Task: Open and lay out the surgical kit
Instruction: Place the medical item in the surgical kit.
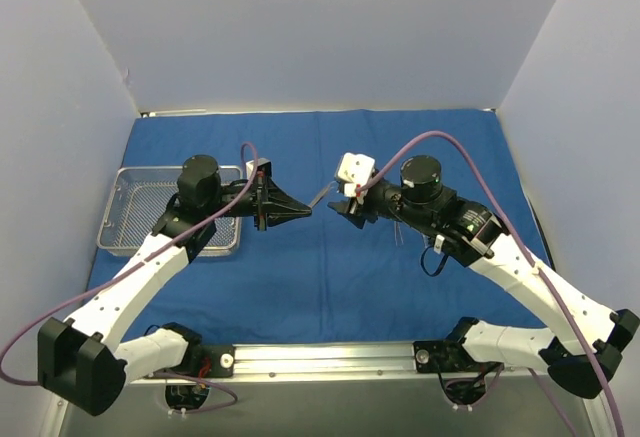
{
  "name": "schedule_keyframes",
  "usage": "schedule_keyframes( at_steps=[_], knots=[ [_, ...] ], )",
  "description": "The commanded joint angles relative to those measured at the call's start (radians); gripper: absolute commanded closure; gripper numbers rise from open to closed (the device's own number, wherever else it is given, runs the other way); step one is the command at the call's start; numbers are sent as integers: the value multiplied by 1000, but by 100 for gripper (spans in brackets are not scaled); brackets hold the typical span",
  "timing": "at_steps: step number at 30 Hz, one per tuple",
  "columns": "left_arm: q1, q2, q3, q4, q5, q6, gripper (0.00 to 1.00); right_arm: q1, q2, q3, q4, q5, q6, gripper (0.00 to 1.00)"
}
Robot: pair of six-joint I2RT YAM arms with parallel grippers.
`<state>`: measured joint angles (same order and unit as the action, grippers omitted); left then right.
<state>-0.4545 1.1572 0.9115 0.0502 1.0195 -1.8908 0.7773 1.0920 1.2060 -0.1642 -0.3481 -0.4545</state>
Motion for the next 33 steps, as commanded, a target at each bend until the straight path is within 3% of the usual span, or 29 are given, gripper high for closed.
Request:
schedule_keyframes(
  at_steps=[1,7,15,26,31,32,33],
  knots=[
    [5,-65,0,154,-19,-321,98,59,-15,29,23,55,-96,52],
    [5,-39,46,93,21,-318,98,135,-12,7,55,80,-102,53],
    [7,-83,-6,17,37,-330,98,183,11,32,29,164,-182,53],
    [5,-79,43,-1,47,-332,98,189,83,35,75,166,-240,64],
    [5,-80,29,26,53,-361,98,189,117,49,91,156,-254,77],
    [7,-80,26,42,53,-373,98,189,120,49,95,153,-254,83],
    [7,-80,17,75,50,-381,98,189,123,50,97,153,-253,95]
  ],
)
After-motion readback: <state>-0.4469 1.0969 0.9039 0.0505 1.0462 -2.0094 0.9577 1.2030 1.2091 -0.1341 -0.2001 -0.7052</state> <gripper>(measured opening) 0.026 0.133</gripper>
